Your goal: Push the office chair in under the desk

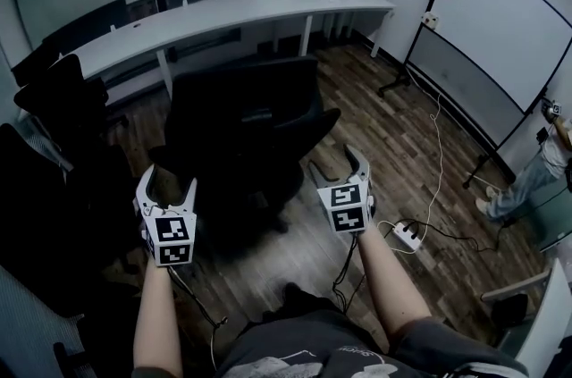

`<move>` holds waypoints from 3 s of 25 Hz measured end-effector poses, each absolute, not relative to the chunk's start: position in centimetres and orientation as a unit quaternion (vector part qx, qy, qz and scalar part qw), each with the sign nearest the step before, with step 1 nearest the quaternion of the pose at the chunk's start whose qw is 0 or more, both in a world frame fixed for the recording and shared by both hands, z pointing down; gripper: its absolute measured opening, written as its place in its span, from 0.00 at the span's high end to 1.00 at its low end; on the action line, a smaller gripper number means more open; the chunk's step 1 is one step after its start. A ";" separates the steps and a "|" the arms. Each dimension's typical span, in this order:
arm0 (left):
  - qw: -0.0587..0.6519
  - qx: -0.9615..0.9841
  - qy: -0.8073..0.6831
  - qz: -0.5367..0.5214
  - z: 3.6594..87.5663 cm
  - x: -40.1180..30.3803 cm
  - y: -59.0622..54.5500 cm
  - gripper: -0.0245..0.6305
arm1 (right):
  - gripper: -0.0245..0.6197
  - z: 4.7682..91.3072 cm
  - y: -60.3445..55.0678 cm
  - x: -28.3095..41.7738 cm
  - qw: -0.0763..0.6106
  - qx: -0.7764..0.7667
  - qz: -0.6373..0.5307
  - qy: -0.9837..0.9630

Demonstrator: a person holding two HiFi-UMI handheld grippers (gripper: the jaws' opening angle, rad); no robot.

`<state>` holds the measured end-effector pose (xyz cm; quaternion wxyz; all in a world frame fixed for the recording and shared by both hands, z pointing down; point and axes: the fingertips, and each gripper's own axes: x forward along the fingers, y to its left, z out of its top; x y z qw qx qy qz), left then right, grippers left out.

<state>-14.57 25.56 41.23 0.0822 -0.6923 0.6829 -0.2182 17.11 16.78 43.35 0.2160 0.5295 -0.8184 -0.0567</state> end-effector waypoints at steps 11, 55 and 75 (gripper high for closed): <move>0.130 -0.662 0.634 -0.378 44.0 -15.9 19.6 0.39 | 0.44 44.6 10.4 15.9 0.345 0.489 -0.195 -0.777; 0.174 -0.645 0.573 -0.475 44.8 -17.9 5.0 0.50 | 0.49 44.3 -5.4 11.6 0.376 0.448 -0.342 -0.736; 0.170 -0.649 0.566 -0.480 44.9 -21.8 -12.6 0.51 | 0.50 44.2 -22.8 7.9 0.383 0.433 -0.344 -0.740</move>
